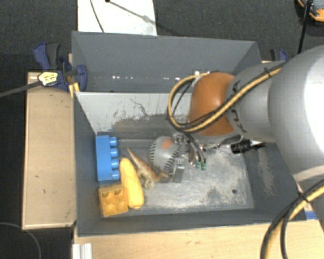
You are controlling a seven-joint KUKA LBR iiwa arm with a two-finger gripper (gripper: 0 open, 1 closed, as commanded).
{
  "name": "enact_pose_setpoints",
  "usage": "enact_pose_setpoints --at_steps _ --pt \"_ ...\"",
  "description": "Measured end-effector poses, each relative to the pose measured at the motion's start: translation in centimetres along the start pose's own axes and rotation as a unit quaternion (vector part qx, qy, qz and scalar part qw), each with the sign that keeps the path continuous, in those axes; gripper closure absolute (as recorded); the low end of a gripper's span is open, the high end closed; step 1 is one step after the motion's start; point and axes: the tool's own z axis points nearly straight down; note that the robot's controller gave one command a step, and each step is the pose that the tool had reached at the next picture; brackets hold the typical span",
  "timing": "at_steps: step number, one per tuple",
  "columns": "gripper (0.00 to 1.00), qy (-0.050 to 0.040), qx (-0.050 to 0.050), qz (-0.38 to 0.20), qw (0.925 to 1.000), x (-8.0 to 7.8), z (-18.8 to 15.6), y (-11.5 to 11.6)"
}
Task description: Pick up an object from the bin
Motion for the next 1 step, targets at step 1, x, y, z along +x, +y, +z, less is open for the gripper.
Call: enact_pose_setpoints --at_steps 1 --pt "1.0 -0.0006 -0.001 0.056 0.9984 -1.39 -0.16 2.14"
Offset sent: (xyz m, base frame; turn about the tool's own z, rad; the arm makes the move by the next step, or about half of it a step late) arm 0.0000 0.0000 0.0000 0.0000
